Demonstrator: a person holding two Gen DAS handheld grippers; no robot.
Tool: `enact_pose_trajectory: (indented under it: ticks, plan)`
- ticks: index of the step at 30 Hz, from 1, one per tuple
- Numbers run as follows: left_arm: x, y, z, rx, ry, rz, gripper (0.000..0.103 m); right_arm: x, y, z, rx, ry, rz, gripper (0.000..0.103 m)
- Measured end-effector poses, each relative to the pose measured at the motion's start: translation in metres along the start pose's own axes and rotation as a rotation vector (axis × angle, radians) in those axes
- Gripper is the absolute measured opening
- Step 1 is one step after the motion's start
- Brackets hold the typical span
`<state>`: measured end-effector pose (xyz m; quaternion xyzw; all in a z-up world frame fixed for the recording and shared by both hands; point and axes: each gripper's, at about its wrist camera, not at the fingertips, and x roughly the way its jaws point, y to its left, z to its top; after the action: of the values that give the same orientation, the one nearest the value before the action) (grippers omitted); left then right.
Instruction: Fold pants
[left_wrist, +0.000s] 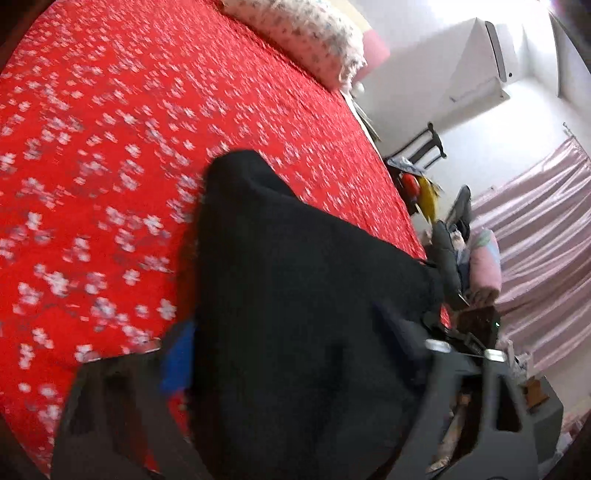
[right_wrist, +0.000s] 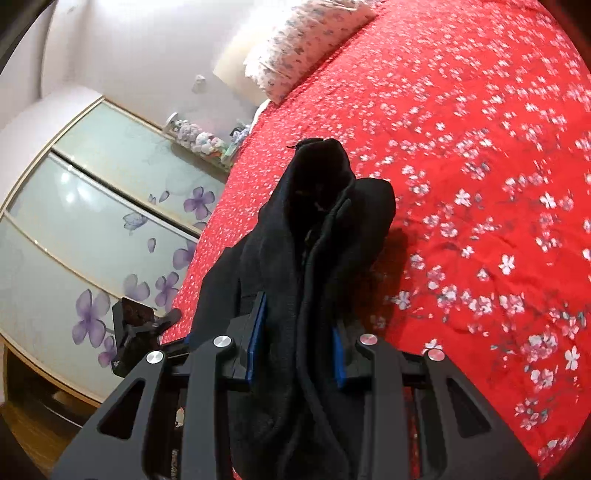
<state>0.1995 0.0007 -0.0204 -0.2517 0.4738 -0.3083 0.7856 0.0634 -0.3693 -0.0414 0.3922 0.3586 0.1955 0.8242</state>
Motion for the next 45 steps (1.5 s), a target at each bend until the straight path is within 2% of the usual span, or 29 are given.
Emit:
enact_pose_trajectory:
  ticks: [2,3,5,8,12,17,23,30,33,36,37,40,41,42,43,45]
  plan:
    - [0.001,-0.001,-0.002,0.019,-0.007,0.044,0.055,-0.001,-0.002,-0.001,0.009,-0.002,0.007,0.031]
    - [0.0,0.0,-0.003,0.021,-0.01,0.053,0.052,-0.001,-0.001,-0.001,0.007,-0.004,0.007,0.031]
    - [-0.004,0.006,-0.004,-0.002,-0.025,0.035,0.036,-0.001,0.0,-0.002,0.001,-0.01,0.007,0.031]
    - [-0.008,0.008,-0.005,0.004,-0.045,0.028,0.023,-0.002,0.0,-0.003,0.0,-0.024,0.02,0.031]
    - [-0.014,-0.006,-0.01,0.082,-0.096,0.055,0.015,-0.005,0.005,-0.002,-0.006,-0.044,0.046,0.031]
    - [-0.021,-0.012,-0.009,0.071,-0.155,0.007,0.012,-0.006,0.007,0.002,0.008,-0.06,0.081,0.031]
    - [-0.027,-0.027,-0.003,0.089,-0.221,0.005,0.011,-0.001,0.006,0.017,0.033,-0.08,0.122,0.03]
    - [-0.021,-0.038,0.021,0.095,-0.29,-0.009,0.011,0.013,0.001,0.041,0.046,-0.101,0.144,0.03]
    - [-0.012,-0.036,0.029,0.088,-0.29,0.008,0.011,0.017,-0.003,0.052,0.038,-0.119,0.132,0.03]
    - [0.005,-0.021,0.032,0.04,-0.231,0.09,0.014,0.028,-0.01,0.059,0.036,-0.108,0.05,0.03]
    - [0.012,-0.012,0.032,0.008,-0.203,0.124,0.02,0.032,-0.012,0.06,0.032,-0.097,-0.003,0.03]
    - [0.012,-0.005,0.03,-0.031,-0.192,0.139,0.036,0.034,-0.009,0.059,0.024,-0.09,-0.104,0.038]
    - [0.008,-0.007,0.029,-0.03,-0.212,0.167,0.048,0.033,-0.006,0.058,0.017,-0.091,-0.129,0.047]
    - [0.001,-0.009,0.026,-0.026,-0.245,0.204,0.054,0.031,-0.004,0.056,0.009,-0.1,-0.165,0.057]
    - [-0.009,-0.012,0.022,-0.02,-0.287,0.235,0.065,0.024,-0.001,0.055,-0.002,-0.126,-0.223,0.06]
    - [-0.031,-0.017,0.015,-0.01,-0.372,0.25,0.067,0.008,0.0,0.053,0.012,-0.197,-0.266,0.06]
